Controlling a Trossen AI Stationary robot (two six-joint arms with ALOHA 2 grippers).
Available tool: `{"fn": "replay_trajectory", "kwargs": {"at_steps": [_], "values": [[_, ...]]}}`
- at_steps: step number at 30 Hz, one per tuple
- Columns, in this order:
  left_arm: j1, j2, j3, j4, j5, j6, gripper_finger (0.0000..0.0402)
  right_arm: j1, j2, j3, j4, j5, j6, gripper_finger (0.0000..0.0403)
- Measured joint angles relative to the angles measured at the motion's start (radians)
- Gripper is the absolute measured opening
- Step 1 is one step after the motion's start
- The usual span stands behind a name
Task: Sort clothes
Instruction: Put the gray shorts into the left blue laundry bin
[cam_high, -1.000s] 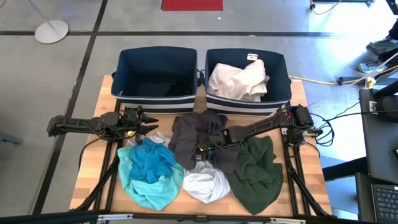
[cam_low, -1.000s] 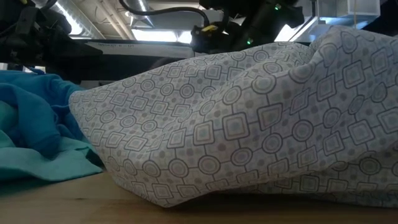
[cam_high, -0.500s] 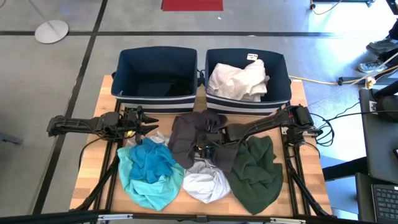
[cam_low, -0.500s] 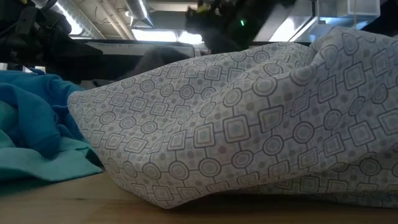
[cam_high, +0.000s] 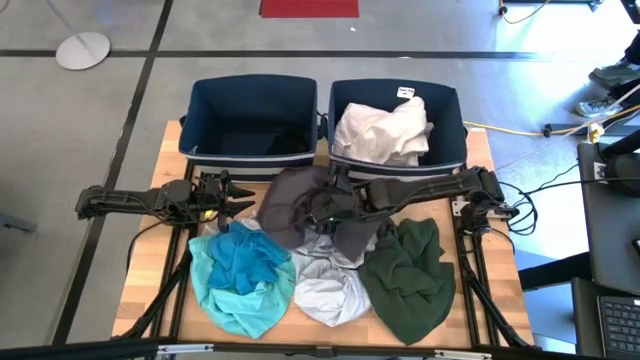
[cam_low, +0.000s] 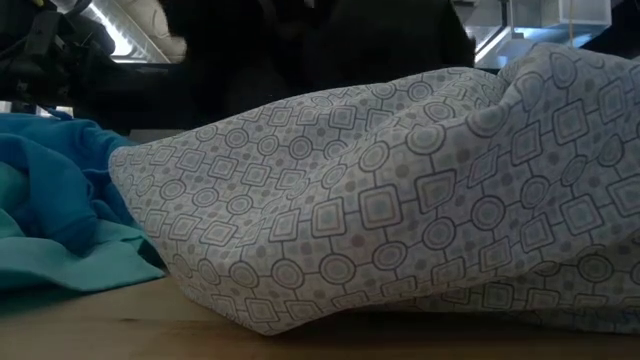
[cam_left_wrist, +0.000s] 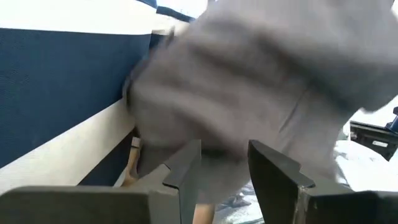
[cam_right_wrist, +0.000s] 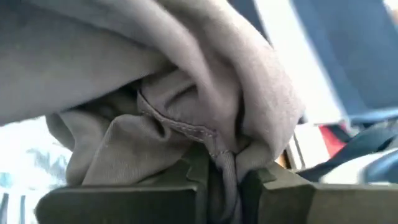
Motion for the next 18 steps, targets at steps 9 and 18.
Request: {"fn": "replay_trajectory", "kwargs": {"at_steps": [9, 18], "values": [[0.0, 0.0, 0.0, 0.0, 0.0, -0.003, 0.0125, -0.007, 0.0, 0.214, 0.007, 0.036, -0.187, 0.0041], [0.0, 0.0, 0.0, 0.0, 0.0, -0.041, 0.0125, -0.055, -0.002, 0.333, 0.265, -0.085, -0.444, 0.0044]]}}
